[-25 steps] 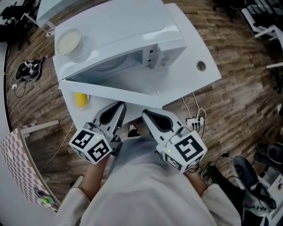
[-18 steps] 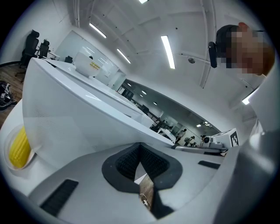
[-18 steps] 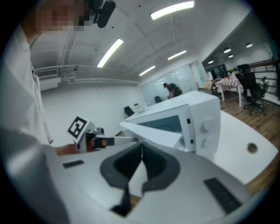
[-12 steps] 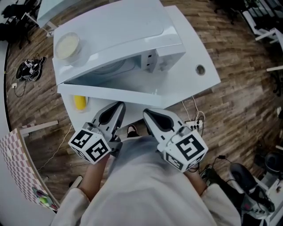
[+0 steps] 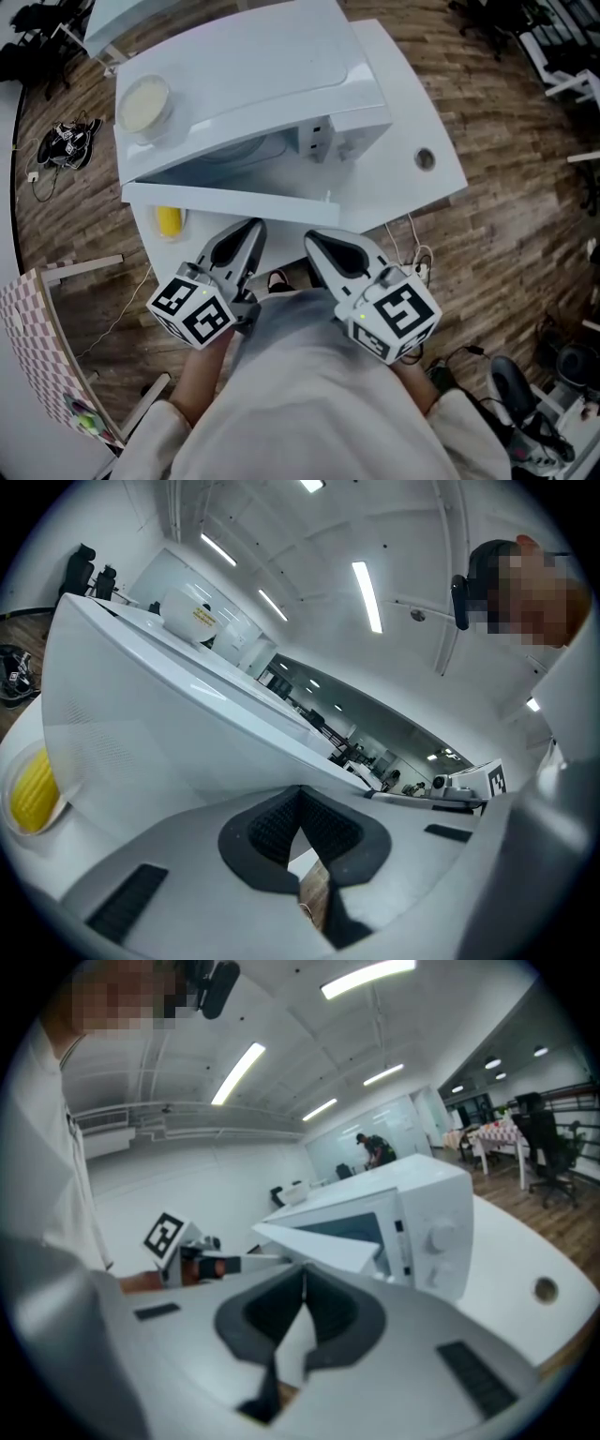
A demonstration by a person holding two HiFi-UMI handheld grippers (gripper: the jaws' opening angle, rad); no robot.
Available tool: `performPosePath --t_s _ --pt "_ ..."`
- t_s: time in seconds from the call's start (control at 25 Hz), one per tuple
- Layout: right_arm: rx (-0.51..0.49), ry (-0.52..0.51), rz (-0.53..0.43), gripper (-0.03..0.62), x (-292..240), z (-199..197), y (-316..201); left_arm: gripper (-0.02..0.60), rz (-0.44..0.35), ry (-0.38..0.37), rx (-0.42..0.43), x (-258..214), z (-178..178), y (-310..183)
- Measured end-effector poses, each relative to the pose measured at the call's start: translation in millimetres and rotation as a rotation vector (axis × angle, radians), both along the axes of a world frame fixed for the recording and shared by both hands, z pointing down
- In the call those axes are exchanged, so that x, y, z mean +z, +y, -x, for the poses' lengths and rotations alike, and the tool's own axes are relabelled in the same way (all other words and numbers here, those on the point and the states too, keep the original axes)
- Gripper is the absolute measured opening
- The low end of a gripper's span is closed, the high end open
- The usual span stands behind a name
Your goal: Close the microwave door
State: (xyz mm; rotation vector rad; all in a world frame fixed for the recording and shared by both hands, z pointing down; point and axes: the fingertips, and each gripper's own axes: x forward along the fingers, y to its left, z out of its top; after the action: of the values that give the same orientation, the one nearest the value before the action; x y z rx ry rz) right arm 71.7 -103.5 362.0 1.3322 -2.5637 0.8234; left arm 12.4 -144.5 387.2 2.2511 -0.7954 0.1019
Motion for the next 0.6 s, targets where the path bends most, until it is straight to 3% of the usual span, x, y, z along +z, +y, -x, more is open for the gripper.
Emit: performPosePath --t_s 0.6 --pt "-0.082 -0.011 -0.002 0.023 3 -12 -14 0.018 -0.008 -0.005 -0.072 2 -10 -11"
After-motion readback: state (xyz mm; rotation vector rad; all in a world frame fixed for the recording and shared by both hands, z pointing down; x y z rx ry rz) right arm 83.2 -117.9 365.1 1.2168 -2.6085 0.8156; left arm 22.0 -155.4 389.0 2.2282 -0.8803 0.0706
